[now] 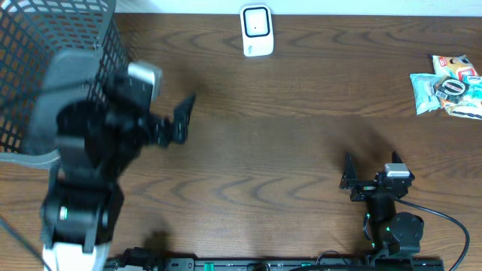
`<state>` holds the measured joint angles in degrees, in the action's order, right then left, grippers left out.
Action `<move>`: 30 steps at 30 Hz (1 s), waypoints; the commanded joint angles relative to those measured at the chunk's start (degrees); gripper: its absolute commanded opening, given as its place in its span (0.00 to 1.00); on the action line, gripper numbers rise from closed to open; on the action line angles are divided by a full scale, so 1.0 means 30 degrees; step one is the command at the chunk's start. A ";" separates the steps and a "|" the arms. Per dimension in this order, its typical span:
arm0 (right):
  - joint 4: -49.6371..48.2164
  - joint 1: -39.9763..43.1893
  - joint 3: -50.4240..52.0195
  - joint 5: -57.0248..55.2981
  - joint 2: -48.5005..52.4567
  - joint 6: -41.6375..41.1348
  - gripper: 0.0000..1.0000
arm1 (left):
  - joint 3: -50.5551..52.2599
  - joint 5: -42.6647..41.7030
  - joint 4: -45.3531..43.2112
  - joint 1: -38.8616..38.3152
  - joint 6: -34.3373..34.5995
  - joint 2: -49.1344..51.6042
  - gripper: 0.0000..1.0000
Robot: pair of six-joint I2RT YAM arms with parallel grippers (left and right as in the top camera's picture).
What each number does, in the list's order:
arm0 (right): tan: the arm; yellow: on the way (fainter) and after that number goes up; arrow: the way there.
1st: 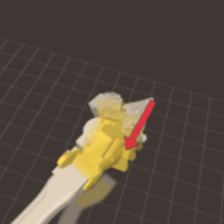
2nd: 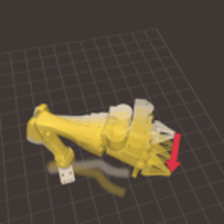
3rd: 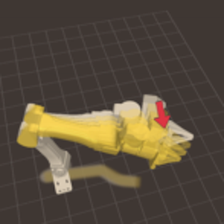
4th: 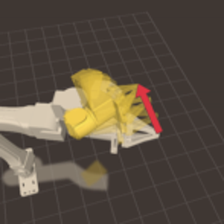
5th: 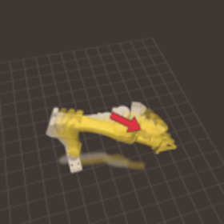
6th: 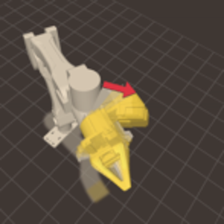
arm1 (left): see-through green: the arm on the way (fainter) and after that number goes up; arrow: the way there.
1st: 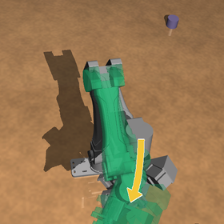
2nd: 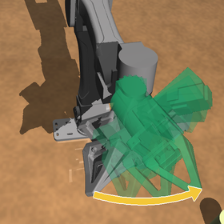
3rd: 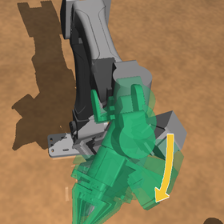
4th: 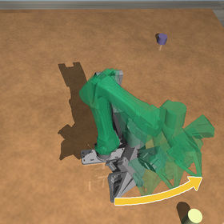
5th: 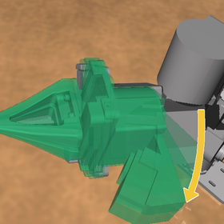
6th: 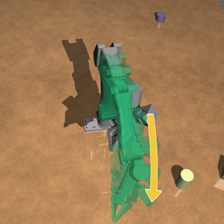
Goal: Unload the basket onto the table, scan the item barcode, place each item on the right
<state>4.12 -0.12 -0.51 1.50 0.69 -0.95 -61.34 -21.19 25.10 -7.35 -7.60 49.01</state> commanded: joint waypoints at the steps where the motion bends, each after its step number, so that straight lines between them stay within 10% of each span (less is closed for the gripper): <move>1: 0.0058 0.0080 0.0066 -0.0095 -0.0124 0.0204 0.99 | 0.1778 -0.0940 -0.0109 -0.0029 -0.0306 -0.2652 0.98; 30: 0.0058 0.0080 0.0066 -0.0095 -0.0087 0.0204 0.99 | 1.2597 0.2652 -0.6849 -0.0044 0.3585 -1.1686 0.98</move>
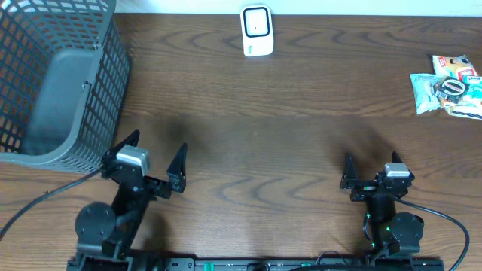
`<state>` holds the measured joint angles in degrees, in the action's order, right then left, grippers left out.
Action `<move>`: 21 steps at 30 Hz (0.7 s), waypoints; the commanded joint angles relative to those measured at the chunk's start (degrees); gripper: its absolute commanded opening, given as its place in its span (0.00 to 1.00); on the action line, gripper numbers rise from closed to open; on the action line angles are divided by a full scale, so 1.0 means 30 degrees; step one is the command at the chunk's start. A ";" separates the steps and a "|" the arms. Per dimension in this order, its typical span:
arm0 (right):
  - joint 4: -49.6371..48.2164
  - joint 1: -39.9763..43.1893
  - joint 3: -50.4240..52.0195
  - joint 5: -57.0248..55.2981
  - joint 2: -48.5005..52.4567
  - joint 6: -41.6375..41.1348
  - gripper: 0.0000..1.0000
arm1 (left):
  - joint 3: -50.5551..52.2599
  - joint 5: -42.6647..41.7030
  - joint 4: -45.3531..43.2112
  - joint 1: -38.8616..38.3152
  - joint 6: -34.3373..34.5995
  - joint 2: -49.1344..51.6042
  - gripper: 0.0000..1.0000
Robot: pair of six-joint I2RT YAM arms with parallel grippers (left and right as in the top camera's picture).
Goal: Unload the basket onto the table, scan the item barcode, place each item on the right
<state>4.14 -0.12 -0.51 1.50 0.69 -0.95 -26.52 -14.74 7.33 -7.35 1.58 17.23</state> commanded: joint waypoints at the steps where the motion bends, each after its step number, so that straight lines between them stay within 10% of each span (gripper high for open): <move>1: 0.0051 0.0080 0.0066 -0.0095 -0.0087 0.0204 0.99 | 0.1348 0.0656 -0.1209 -0.0044 0.0539 -0.1413 0.97; 21: 0.0051 0.0080 0.0066 -0.0095 -0.0087 0.0204 0.99 | 0.6003 0.3162 -0.3388 -0.0022 0.1224 -0.5712 0.98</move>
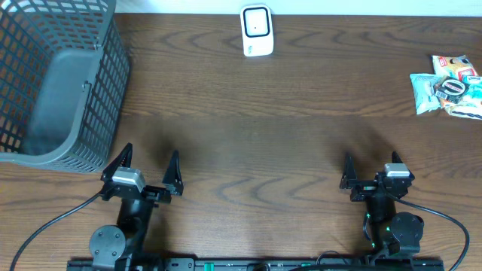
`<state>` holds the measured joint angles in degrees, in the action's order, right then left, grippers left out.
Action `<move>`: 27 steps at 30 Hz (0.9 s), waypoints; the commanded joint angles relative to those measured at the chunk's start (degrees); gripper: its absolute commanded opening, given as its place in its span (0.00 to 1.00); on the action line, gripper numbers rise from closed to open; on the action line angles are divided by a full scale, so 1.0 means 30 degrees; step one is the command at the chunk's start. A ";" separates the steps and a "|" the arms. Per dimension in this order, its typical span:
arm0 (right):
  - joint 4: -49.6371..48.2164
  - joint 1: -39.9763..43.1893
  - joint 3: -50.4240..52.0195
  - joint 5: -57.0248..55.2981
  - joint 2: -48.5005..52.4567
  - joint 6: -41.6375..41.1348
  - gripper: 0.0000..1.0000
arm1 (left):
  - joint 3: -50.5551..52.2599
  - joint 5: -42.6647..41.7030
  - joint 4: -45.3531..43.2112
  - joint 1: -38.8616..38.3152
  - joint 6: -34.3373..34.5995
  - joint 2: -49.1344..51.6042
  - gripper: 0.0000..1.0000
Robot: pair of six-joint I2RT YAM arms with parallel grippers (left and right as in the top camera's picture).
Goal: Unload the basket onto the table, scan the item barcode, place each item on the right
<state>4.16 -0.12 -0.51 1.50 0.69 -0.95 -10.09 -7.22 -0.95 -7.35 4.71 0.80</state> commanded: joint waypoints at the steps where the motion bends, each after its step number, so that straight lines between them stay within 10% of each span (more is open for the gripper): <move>1: 0.0044 0.0080 0.0066 -0.0095 -0.0087 0.0204 0.99 | 0.0729 0.0685 -0.0976 -0.0022 0.0182 -0.0233 0.98; 15: 0.0044 0.0080 0.0066 -0.0095 -0.0087 0.0204 0.99 | 0.3300 0.1792 -0.4189 -0.0022 0.0175 -0.0233 0.98; 27: 0.0044 0.0080 0.0066 -0.0095 -0.0087 0.0204 0.99 | 0.3293 0.1778 -0.0597 -0.0022 -0.0240 -0.0233 0.98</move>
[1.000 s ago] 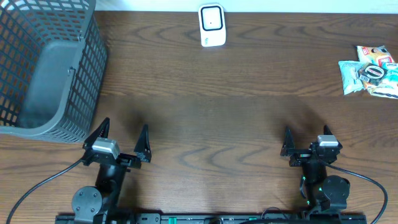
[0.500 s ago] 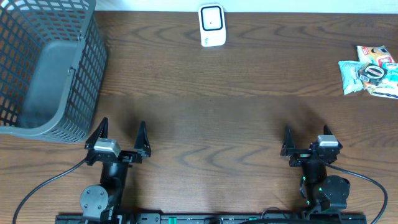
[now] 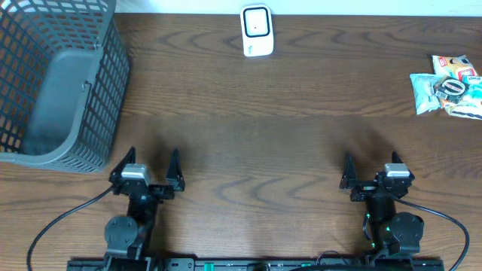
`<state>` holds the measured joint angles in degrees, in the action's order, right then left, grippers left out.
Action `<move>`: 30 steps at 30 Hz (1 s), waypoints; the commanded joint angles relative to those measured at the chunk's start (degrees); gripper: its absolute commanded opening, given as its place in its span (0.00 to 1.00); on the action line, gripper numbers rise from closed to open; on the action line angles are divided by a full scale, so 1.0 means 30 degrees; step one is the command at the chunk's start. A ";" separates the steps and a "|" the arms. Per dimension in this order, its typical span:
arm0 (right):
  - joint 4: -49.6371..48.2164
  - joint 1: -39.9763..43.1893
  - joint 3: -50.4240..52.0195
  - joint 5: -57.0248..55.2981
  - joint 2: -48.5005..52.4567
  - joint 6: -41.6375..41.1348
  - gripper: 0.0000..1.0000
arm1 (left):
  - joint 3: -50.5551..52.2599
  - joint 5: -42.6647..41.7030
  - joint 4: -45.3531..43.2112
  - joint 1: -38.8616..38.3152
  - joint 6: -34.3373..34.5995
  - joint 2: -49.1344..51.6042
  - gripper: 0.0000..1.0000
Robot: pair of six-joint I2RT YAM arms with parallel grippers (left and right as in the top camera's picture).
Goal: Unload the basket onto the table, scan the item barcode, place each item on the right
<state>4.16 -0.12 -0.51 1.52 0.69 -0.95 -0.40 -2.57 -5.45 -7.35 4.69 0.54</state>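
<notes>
The items are a pile of snack packets (image 3: 448, 86) at the far right edge of the table. A white barcode scanner (image 3: 256, 31) stands at the middle of the back edge. My left gripper (image 3: 153, 160) rests low near the front left, open and holding nothing. At the front right sits my right gripper (image 3: 371, 164), also open with nothing between its fingers. Both are far from the packets and the scanner.
A grey mesh basket (image 3: 104, 90) stands at the back left, just beyond the left gripper; nothing shows inside it. Cables trail from both arm bases along the table's front edge.
The left arm has shifted a little to the right and squared up at the front edge, its gripper still open. The right arm, packets and scanner are unchanged.
At first the left arm was raised beside the basket with its gripper open. It then stood low at the front left, angled, and later closer to the front edge. Now it sits there straight. The right arm stayed still throughout.
</notes>
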 commanded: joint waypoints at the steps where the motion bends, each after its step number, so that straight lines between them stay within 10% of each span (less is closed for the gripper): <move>1: 0.0044 0.0080 0.0066 -0.0102 -0.0087 0.0204 0.99 | 0.0066 0.0226 0.1253 -0.0022 -0.0459 -0.0146 0.98; 30: 0.0044 0.0080 0.0066 -0.0102 -0.0087 0.0204 0.99 | 0.0066 0.0313 0.3228 -0.0044 -0.2040 -0.0146 0.98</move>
<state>4.14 -0.12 -0.51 1.50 0.69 -0.95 -0.67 -2.85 1.21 -7.35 -2.59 0.58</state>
